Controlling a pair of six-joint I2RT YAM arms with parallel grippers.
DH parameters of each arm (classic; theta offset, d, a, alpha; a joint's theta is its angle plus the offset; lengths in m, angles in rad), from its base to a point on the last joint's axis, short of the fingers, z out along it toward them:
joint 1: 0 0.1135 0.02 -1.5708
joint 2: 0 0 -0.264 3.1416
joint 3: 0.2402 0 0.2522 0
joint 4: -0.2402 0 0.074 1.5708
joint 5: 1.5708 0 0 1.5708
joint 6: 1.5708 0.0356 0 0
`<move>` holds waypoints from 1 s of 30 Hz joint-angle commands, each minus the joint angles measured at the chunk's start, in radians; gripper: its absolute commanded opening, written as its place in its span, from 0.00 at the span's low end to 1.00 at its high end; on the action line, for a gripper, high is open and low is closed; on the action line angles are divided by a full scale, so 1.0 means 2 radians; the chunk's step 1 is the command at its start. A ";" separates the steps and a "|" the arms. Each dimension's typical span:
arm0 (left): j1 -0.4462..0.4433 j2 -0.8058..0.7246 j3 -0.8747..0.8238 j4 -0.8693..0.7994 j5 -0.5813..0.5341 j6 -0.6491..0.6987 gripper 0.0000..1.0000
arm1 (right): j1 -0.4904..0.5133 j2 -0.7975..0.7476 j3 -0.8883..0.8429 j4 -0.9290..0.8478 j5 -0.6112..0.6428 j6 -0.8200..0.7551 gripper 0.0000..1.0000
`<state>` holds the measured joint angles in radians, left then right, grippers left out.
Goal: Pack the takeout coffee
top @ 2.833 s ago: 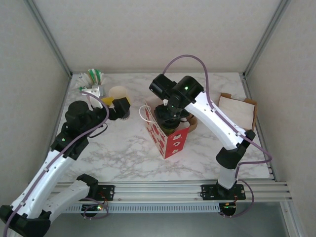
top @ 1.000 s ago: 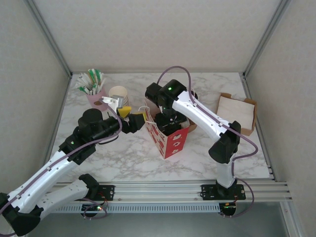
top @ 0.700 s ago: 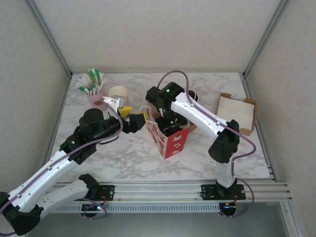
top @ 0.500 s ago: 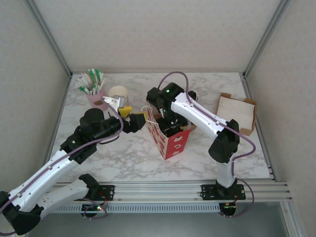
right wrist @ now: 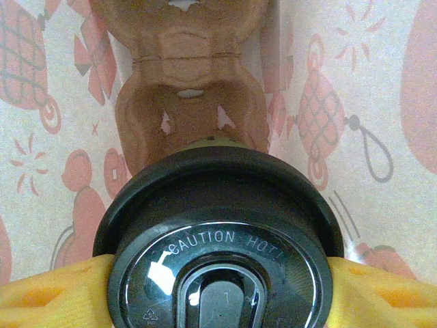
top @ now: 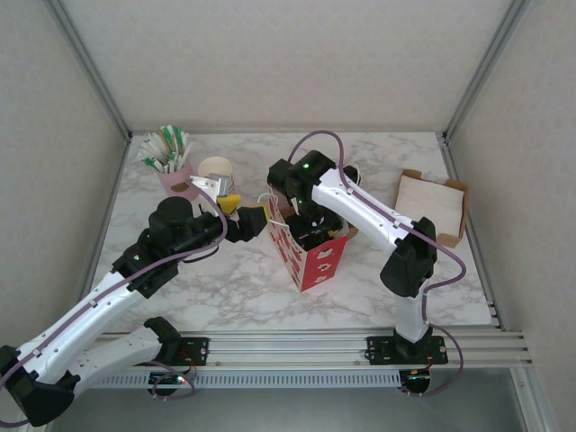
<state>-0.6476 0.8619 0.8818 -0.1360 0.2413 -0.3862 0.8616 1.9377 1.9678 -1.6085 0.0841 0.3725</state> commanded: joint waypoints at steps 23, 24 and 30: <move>-0.011 -0.013 -0.011 -0.001 0.003 -0.006 1.00 | -0.008 -0.022 -0.043 0.039 0.000 -0.003 0.73; -0.011 -0.014 -0.012 -0.001 0.002 -0.007 1.00 | -0.007 -0.023 -0.044 0.040 0.000 -0.003 0.73; -0.012 -0.012 -0.012 -0.001 -0.001 -0.007 1.00 | -0.008 -0.029 -0.049 0.043 0.003 -0.002 0.73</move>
<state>-0.6598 0.8497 0.8650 -0.1394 0.2417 -0.3897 0.8543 1.9221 1.8881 -1.5177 0.0841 0.3729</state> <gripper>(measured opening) 0.995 0.736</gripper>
